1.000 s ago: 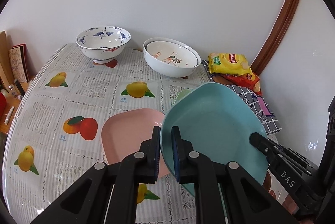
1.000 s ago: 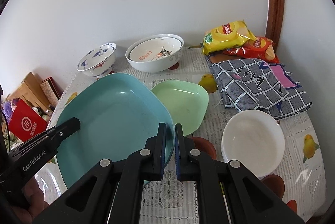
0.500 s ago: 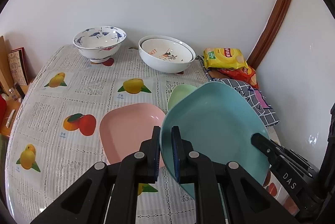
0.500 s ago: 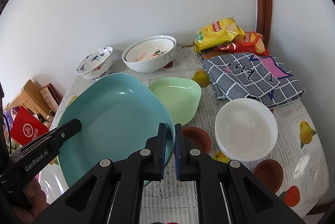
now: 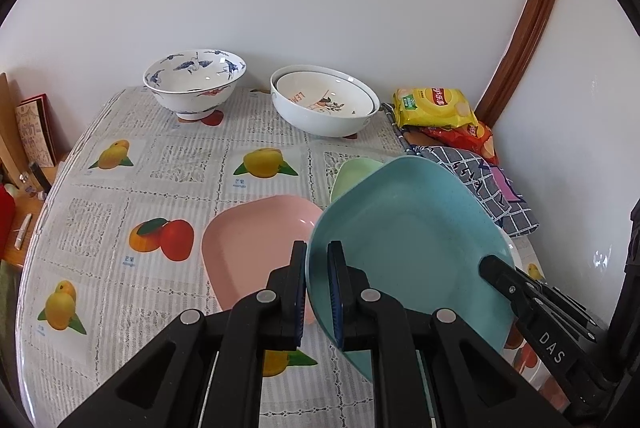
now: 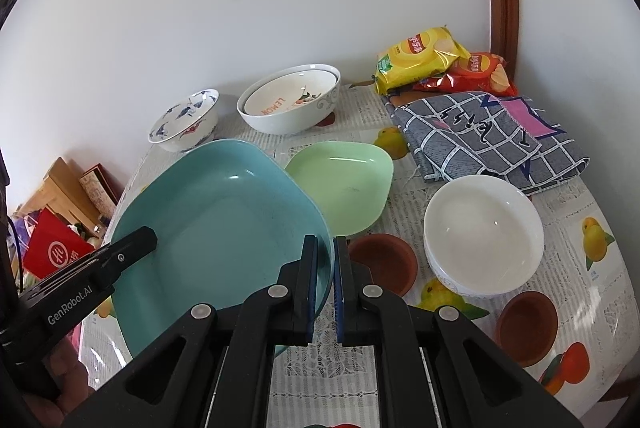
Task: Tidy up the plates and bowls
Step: 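Lift the light-blue plate with both grippers and lower it onto the pink plate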
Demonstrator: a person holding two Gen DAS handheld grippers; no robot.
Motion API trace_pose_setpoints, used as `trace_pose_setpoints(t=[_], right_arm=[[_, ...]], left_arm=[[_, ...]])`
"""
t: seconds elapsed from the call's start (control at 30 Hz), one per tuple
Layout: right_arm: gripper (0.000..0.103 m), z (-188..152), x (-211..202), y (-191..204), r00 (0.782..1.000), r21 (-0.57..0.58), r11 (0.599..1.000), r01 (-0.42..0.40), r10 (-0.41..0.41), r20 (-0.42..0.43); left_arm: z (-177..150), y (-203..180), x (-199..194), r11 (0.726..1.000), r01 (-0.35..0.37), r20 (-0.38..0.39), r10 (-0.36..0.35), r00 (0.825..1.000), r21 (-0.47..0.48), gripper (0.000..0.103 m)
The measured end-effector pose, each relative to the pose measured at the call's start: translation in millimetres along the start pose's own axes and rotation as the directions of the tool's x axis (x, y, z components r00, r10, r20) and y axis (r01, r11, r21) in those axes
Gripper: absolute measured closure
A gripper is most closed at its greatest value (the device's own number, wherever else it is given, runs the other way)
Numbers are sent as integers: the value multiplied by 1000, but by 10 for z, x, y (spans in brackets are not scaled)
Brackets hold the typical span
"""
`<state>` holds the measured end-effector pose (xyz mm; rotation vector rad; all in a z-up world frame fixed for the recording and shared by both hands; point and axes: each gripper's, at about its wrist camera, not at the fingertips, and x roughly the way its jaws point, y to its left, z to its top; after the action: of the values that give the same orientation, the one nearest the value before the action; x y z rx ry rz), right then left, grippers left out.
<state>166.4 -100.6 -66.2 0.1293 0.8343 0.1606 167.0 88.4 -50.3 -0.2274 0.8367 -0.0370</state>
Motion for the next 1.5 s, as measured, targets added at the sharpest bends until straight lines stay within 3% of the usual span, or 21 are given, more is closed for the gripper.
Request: trace_pose_setpoints(t=[0.3, 0.8, 1.5], right_arm=[[95, -68, 163, 197, 1000, -29, 1000, -9, 8, -25], [95, -296, 767, 482, 986, -76, 997, -14, 1, -166], [91, -207, 1266, 627, 980, -129, 992, 4, -30, -198]], left_arm=[[-43, 258, 104, 999, -15, -23, 14, 1000, -32, 92], [-203, 765, 549, 991, -55, -124, 40, 991, -119, 92], [110, 942, 1007, 991, -40, -107, 27, 994, -125, 92]])
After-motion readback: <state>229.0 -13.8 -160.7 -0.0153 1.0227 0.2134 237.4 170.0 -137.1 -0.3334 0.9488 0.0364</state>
